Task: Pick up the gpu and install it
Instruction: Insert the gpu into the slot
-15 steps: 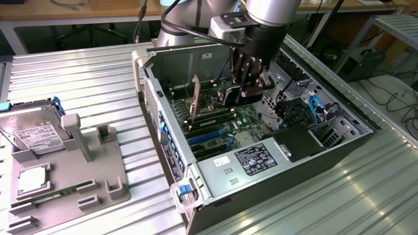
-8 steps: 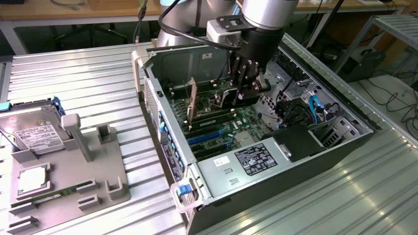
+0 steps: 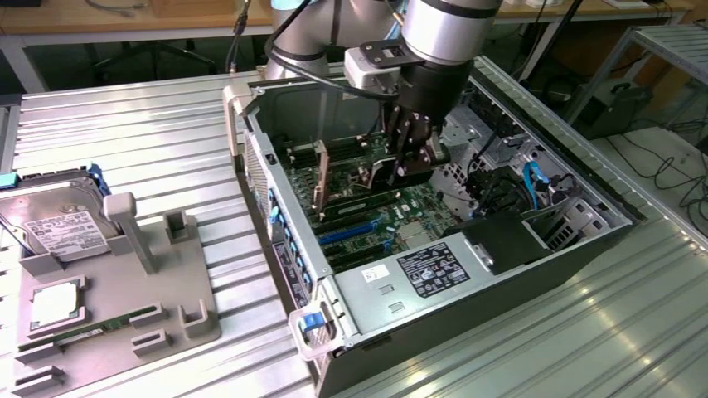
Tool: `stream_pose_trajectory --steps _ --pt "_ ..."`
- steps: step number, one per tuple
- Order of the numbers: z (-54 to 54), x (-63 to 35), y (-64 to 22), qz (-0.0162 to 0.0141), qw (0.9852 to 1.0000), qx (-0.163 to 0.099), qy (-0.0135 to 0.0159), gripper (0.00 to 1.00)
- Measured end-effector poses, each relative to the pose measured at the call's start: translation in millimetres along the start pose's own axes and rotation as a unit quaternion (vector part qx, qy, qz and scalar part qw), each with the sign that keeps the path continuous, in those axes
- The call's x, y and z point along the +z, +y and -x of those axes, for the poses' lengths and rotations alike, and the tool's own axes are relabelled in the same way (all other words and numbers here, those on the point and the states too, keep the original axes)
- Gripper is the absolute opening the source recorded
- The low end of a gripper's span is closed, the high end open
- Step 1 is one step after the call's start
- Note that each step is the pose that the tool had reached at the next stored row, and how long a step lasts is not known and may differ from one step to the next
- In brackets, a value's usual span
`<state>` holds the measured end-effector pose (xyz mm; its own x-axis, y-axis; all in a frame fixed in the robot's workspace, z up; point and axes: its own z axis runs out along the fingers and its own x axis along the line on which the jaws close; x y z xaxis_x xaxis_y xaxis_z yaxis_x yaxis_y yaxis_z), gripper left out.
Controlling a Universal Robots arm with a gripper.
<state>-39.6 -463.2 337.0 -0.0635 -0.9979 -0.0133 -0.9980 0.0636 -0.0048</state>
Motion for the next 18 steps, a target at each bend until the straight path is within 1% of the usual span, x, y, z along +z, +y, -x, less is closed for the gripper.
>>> stream_pose_trajectory --steps 1,2,3,4,6,8,11,16,17,18 --pt "0.8 0.8 0.8 0.0005 1.0 0.0 -0.0079 0.27" --pt "0.8 1.8 1.0 0.0007 0.9999 -0.003 -0.0111 0.27" --pt "0.8 2.5 1.1 0.001 0.9999 -0.009 -0.0127 0.27" --pt "0.8 4.2 1.1 0.0012 0.9997 -0.019 -0.0131 0.27" --pt "0.8 7.7 1.2 0.0017 0.9992 -0.038 -0.0131 0.27" --pt "2.1 12.0 1.9 0.0019 0.9989 -0.046 -0.0131 0.27" --pt "6.6 19.0 6.3 0.0019 0.9989 -0.046 -0.0132 0.27" --pt "6.4 28.1 9.2 0.0019 0.9989 -0.046 -0.0129 0.27" --pt "6.3 29.5 10.1 0.0019 0.9989 -0.046 -0.012 0.27" --pt "6.3 30.5 10.6 0.0019 0.9989 -0.045 -0.0105 0.27"
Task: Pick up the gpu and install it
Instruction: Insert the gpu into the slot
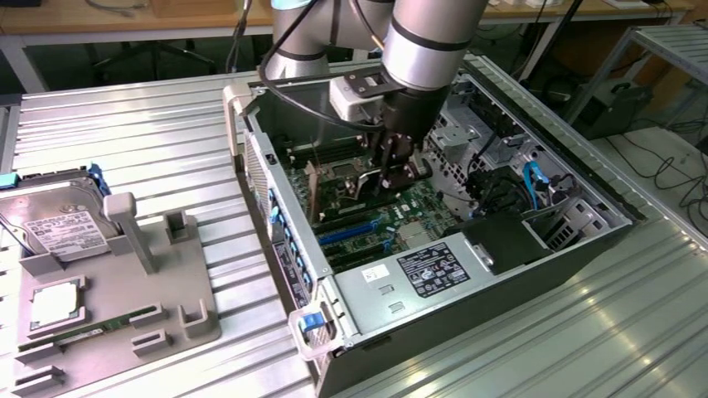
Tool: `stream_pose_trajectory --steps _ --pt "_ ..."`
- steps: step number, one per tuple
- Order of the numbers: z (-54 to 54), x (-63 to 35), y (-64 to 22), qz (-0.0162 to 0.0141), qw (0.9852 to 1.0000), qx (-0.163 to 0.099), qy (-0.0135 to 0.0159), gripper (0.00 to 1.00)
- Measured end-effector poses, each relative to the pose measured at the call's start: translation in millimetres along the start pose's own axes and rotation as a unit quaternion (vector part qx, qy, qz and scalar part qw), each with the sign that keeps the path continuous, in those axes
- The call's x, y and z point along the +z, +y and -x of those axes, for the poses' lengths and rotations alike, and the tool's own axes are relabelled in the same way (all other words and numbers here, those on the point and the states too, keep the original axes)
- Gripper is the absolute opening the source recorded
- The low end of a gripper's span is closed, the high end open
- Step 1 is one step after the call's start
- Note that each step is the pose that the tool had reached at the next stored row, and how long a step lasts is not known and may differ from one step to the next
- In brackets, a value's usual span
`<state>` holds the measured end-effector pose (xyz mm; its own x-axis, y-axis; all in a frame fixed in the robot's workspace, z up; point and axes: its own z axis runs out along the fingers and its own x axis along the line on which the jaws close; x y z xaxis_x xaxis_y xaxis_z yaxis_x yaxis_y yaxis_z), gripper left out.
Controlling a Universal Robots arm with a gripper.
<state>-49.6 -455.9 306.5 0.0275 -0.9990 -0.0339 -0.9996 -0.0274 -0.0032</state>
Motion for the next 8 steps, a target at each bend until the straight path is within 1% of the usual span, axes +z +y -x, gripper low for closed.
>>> stream_pose_trajectory --steps 3,4,8 --pt "-0.1 2.4 1.0 0.0001 1.0 0.002 0.0064 0.27" --pt "-0.1 3.4 1.0 0.0 1.0 0.003 0.0072 0.27" --pt "-0.1 3.5 1.0 0.0001 1.0 0.004 0.0074 0.27"
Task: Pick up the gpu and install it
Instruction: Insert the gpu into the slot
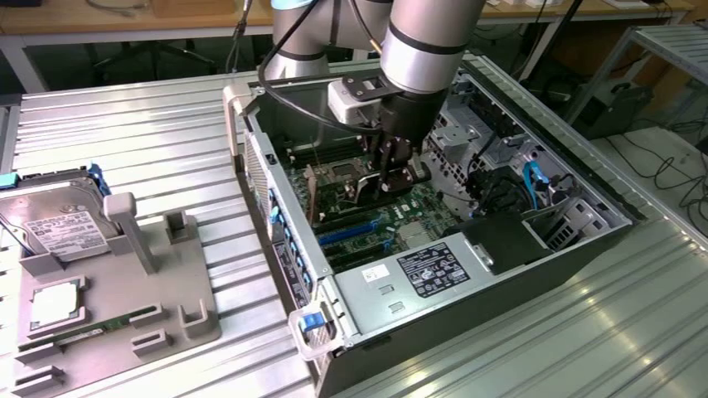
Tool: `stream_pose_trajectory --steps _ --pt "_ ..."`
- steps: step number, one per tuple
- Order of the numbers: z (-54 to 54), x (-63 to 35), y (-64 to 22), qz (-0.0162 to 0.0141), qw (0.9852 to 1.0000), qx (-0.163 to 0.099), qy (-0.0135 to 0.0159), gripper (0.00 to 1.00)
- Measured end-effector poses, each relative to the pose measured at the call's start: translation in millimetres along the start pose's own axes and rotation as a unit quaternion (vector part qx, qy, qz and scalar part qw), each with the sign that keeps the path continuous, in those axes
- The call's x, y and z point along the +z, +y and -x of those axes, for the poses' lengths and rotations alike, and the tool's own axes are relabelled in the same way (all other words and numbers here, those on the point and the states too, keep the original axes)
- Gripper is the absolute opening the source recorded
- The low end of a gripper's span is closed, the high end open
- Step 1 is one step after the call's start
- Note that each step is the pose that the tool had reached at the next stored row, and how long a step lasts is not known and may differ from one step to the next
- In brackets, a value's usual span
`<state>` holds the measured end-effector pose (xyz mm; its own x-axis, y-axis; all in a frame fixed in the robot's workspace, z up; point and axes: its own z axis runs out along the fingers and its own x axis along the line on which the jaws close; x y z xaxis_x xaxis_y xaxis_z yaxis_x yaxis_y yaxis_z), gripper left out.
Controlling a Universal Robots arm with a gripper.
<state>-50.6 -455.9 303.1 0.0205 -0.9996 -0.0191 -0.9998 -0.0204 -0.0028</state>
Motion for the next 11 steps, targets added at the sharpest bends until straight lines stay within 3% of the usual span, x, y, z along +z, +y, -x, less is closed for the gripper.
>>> stream_pose_trajectory --steps 4,11 --pt "-0.1 0.7 0.0 -0.0001 1.0 0.0 -0.0002 0.27" --pt "-0.3 10.6 2.4 -0.0002 1.0 0.008 0.0 0.27"
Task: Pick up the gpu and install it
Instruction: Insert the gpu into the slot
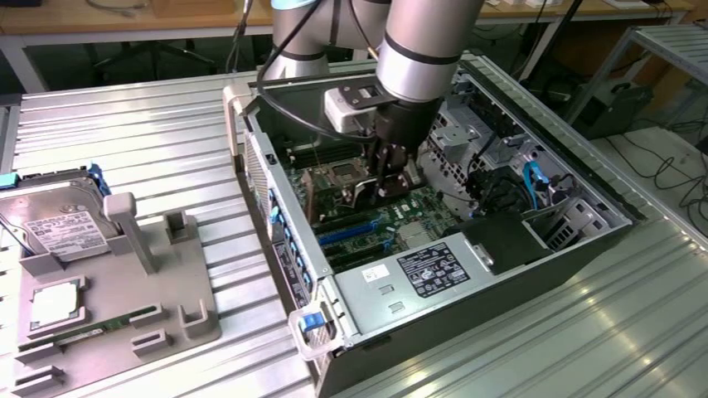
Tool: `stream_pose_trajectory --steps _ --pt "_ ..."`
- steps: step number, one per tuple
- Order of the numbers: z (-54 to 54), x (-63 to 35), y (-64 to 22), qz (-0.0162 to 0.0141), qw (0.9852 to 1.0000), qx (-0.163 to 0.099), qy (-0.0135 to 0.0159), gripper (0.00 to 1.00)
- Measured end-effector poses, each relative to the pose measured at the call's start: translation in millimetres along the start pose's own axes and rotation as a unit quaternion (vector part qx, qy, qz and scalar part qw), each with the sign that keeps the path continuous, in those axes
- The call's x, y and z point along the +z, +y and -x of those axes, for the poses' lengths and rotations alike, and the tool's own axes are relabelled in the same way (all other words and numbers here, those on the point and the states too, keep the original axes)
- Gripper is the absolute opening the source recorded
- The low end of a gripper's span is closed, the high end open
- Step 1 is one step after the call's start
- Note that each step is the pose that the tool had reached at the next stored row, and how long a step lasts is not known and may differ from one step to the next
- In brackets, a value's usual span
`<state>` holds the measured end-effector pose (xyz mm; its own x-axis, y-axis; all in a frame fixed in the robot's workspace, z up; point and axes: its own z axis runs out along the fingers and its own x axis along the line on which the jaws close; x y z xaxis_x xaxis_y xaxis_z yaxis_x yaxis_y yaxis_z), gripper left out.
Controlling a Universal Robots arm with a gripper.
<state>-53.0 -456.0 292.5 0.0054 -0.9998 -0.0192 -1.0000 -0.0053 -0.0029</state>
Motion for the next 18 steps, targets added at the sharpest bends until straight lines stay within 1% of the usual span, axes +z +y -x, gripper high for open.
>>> stream_pose_trajectory --steps 3,7,10,14,18 --pt "-0.1 5.5 0.2 0.0 1.0 0.0 0.0 0.27" --pt "-0.1 10.2 4.4 0.0 1.0 0.001 0.0001 0.27" --pt "-0.2 15.0 4.6 -0.0001 1.0 0.009 0.0006 0.27" --pt "-2.3 18.0 4.8 0.0 0.9999 0.011 0.0007 0.27" --pt "-4.3 20.4 5.2 0.0012 0.9999 0.011 0.0005 0.27"
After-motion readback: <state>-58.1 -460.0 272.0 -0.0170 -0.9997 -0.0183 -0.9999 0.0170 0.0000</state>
